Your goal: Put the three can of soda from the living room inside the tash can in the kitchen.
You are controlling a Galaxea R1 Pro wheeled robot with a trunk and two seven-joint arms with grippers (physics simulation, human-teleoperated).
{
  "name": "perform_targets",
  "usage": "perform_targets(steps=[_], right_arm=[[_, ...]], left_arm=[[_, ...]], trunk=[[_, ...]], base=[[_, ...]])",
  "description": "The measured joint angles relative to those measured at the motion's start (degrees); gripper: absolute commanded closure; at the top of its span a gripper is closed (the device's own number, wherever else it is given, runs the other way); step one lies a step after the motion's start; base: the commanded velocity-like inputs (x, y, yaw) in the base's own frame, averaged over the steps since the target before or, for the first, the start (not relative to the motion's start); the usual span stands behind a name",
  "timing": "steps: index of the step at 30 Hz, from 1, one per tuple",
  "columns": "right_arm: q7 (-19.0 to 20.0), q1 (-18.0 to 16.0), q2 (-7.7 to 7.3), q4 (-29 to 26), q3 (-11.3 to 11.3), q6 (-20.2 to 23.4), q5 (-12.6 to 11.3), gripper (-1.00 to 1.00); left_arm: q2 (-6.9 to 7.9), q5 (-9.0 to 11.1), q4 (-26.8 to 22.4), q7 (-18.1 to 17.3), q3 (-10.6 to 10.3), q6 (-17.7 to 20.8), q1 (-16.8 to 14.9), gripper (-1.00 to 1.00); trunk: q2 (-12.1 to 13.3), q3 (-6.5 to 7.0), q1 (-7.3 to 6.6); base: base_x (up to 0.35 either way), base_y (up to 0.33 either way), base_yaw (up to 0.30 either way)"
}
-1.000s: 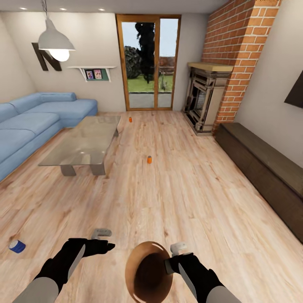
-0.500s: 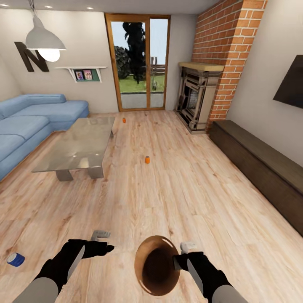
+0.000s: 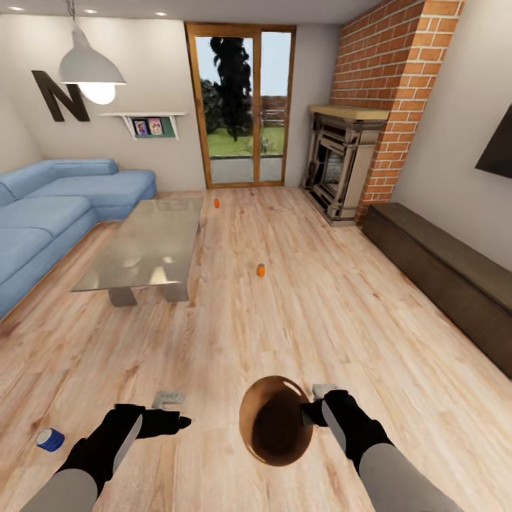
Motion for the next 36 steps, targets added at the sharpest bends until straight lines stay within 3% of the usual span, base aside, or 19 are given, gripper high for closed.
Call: perform_targets(steps=[4,6,9,12,15,18,36], right_arm=[[-0.6,-1.4,-0.16,-0.1,0.0,1.6,0.2,1.00],[-3.1,-2.0,-0.22,0.0,0.0,2.1,-0.6,1.00],[-6.2,-2.2,-0.38,0.4,-0.2,2.3,0.6,1.00],[-6.9,-2.2,-0.60,0.5,-0.4,2.2,-1.3,1.00],[-7.2,-2.2,-0.95,0.5,-0.4,2.5,0.6,1.00],[-7.3,-2.3,-1.37,0.5,-0.5,2.4,-0.6,1.00],[-7.4,-2.3,-1.31,0.6,0.2,2.1,-0.3,1.00]], left_arm=[[0.02,0.0,0.0,0.1,0.0,1.0,0.0,-1.00],[0.16,0.0,0.0,0.1,0.0,1.5,0.0,-1.00],[0.39,0.2,-0.1,0.1,0.1,1.8,0.0,-1.00],[0.47,0.4,-0.3,0.0,0.1,1.9,0.0,-1.00],[0.53,0.6,-0.5,-0.1,0.2,2.0,0.0,-1.00],[0.54,0.6,-0.5,-0.2,0.2,2.0,0.0,-1.00],[0.56,0.6,-0.2,-0.3,0.2,1.6,0.0,-1.00]], trunk=[[0.0,0.00,0.00],[0.0,0.01,0.00],[0.0,0.00,0.00],[0.0,0.00,0.00],[0.0,0.00,0.00],[0.0,0.00,0.00],[0.0,0.00,0.00]], base=[[0.000,0.350,0.000],[0.000,0.349,0.000],[0.000,0.215,0.000],[0.000,0.093,0.000],[0.000,0.159,0.000],[0.000,0.252,0.000],[0.000,0.329,0.000]])
